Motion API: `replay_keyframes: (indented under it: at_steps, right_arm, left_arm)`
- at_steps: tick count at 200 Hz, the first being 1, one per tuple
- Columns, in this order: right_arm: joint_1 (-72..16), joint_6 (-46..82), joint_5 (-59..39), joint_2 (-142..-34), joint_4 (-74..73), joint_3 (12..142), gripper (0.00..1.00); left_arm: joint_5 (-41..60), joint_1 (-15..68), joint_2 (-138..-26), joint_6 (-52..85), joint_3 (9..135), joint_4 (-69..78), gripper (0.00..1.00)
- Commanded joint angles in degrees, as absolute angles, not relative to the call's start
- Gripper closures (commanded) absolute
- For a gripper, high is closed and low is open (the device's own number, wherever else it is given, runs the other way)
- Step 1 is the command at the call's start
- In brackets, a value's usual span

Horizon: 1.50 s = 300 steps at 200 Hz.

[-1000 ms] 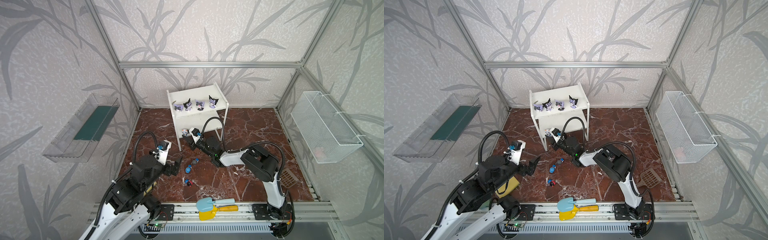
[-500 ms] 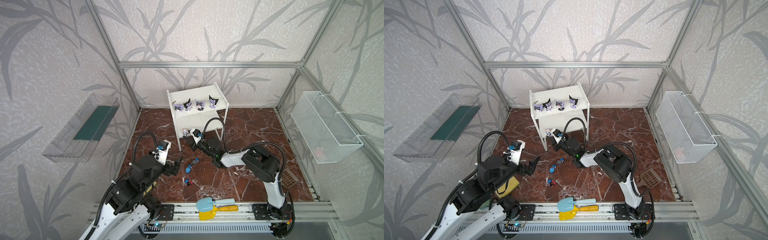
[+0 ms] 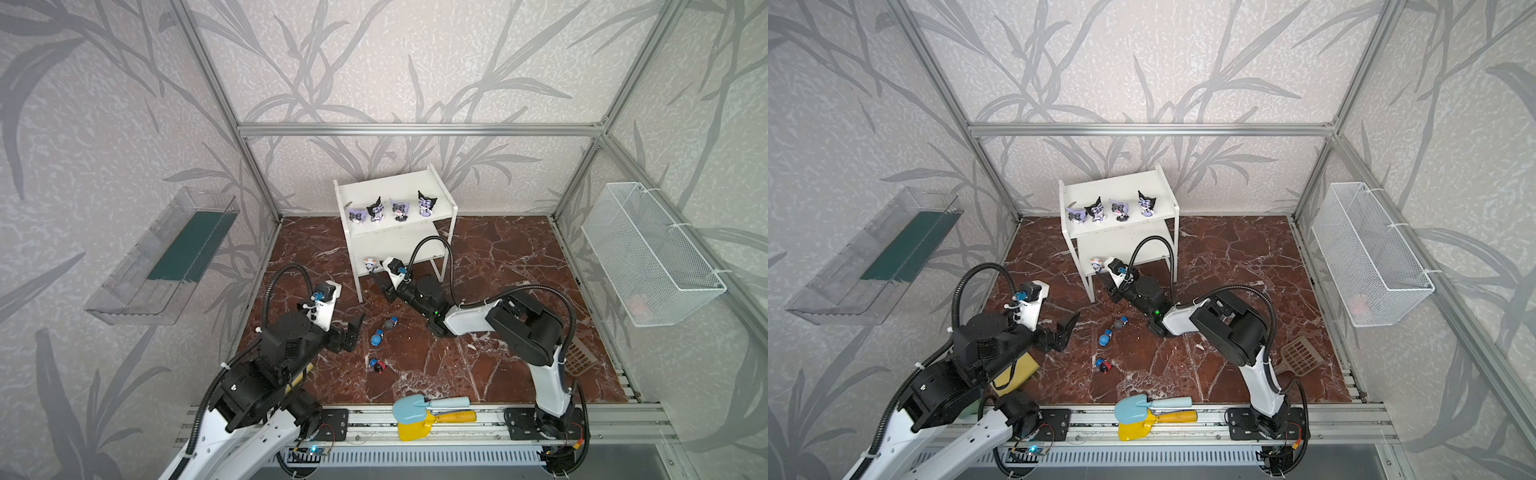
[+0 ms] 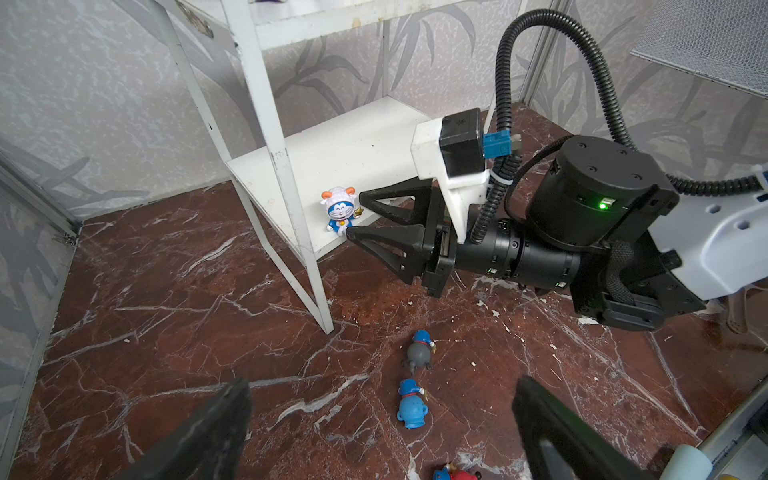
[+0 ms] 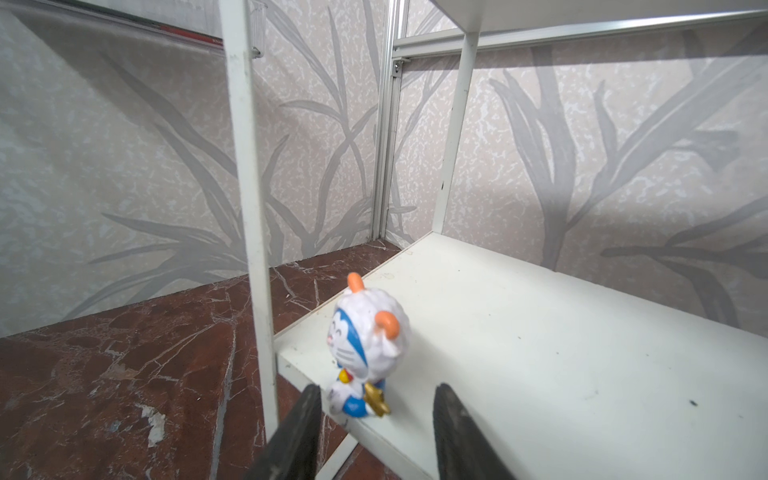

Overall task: Place and organize the plastic toys onto the shelf
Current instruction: 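Draw the right gripper back from the shelf toward the floor figures, then lower the open right gripper over the blue figure on the floor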

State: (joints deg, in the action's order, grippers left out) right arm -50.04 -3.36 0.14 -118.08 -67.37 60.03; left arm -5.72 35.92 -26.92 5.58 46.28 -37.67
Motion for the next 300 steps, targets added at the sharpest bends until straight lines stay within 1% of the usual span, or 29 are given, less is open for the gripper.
replay_keyframes:
  at_steps: [1, 63, 94, 116, 149, 162, 174, 191, 210, 241, 251, 259, 277, 300]
  right_arm:
    - [-49.34, -4.31, 2.98, -116.97, -64.45, 60.27, 0.54]
    - [-49.39, -6.07, 3.42, -116.2, -62.51, 60.74, 0.55]
    - [-49.61, -6.47, 2.86, -113.6, -64.43, 57.23, 0.54]
    - [-50.81, -8.54, 3.15, -108.63, -62.64, 53.26, 0.51]
    - [-53.87, -10.33, 4.58, -98.39, -54.62, 45.06, 0.46]
    - [-55.39, -10.63, 4.58, -94.24, -51.68, 41.66, 0.46]
    - [-56.41, -10.02, 4.31, -91.73, -48.34, 39.31, 0.49]
    - [-56.75, -7.95, 0.59, -89.64, -43.51, 37.67, 0.52]
    - [-56.76, -5.65, -2.43, -89.79, -37.45, 37.92, 0.53]
    - [-57.83, -2.97, -5.98, -91.72, -32.51, 39.88, 0.54]
    - [-58.27, -4.7, -6.17, -92.85, -30.47, 40.82, 0.55]
    - [-60.81, -7.17, -5.83, -93.8, -28.41, 41.68, 0.56]
    - [-61.92, -13.29, -5.68, -95.75, -23.3, 43.3, 0.55]
    - [-62.13, -20.72, -4.53, -97.45, -23.75, 42.57, 0.55]
  left_arm:
    - [-5.43, 35.63, -26.35, 5.82, 45.72, -36.99, 0.01]
    - [-5.52, 35.64, -26.1, 5.8, 45.69, -36.91, 0.01]
    - [-5.36, 35.62, -26.19, 5.78, 45.6, -36.84, 0.01]
    - [-5.27, 35.64, -26.37, 5.8, 45.51, -36.77, 0.01]
    - [-4.89, 35.66, -26.96, 5.63, 45.46, -36.63, 0.0]
    - [-4.76, 35.52, -26.83, 5.58, 45.48, -36.51, 0.01]
    - [-4.52, 35.58, -26.81, 5.55, 45.37, -36.45, 0.01]
    - [-4.04, 35.48, -26.96, 5.6, 45.4, -36.46, 0.01]
    - [-3.81, 35.49, -26.82, 5.56, 45.35, -36.47, 0.01]
    - [-3.95, 35.5, -26.09, 5.58, 45.35, -36.49, 0.01]
    - [-4.13, 35.43, -25.88, 5.62, 45.33, -36.53, 0.01]
    - [-4.12, 35.48, -25.86, 5.58, 45.35, -36.54, 0.01]
    - [-3.89, 35.5, -25.85, 5.57, 45.35, -36.51, 0.01]
    - [-4.25, 35.47, -25.37, 5.62, 45.34, -36.58, 0.01]
